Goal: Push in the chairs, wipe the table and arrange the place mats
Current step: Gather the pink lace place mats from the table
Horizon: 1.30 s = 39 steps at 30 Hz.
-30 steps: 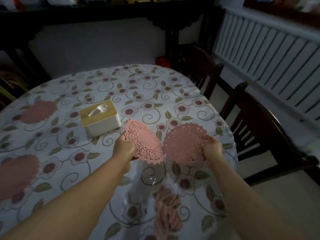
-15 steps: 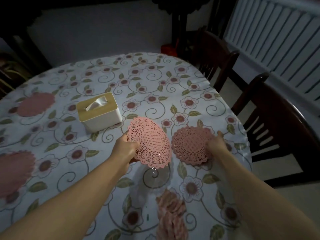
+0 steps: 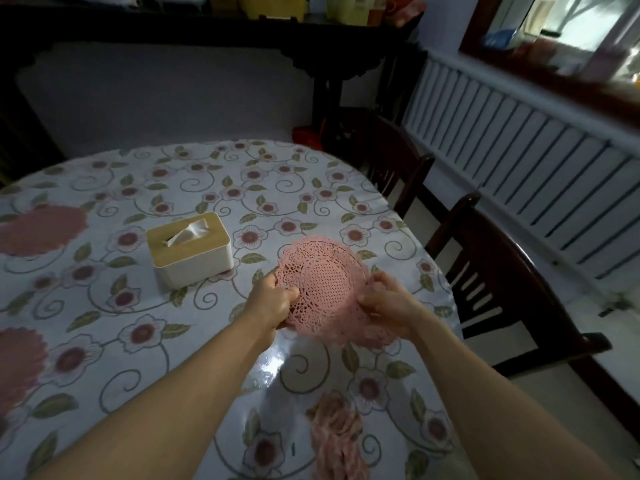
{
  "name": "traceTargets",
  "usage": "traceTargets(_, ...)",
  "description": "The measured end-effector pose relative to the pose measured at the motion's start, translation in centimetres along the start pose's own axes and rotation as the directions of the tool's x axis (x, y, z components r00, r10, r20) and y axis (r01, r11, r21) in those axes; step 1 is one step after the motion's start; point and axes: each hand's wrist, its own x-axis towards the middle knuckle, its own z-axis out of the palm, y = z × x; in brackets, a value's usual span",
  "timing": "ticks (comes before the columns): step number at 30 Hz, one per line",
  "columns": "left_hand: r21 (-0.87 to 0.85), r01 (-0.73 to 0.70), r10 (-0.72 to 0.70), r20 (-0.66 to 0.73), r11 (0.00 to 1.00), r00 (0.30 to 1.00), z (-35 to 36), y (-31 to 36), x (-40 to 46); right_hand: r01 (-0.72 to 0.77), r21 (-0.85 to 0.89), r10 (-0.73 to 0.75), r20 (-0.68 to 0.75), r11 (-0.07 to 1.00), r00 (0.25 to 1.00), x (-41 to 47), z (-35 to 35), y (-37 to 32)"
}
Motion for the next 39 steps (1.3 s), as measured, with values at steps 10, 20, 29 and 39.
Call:
traceTargets(10,-0.022,0.012,-0.013,-0.062,1.0,0.998,-1.2,2.4,4.5,0.097,-0.022,-0.099,-0.128,0.995,0.987,4.6,-0.5,-4.9)
traceTargets(20,0.013,0.053,-0.05,-0.194,0.998,0.98,2.3,6.7,14.6,0.098,0.025,-0.088,-0.261,0.995,0.961,19.8,-5.2,-8.0)
traceTargets(29,0.017,0.114,-0.105,-0.275,0.993,0.956,4.2,7.4,22.7,0.068,0.061,-0.042,-0.349,0.996,0.936,33.2,-6.5,-10.2)
traceTargets(39,0.053,0.16,-0.138,-0.287,0.986,0.948,4.4,6.2,26.2,0.037,-0.057,-0.054,-0.347,0.998,0.936,41.2,-4.5,-11.0)
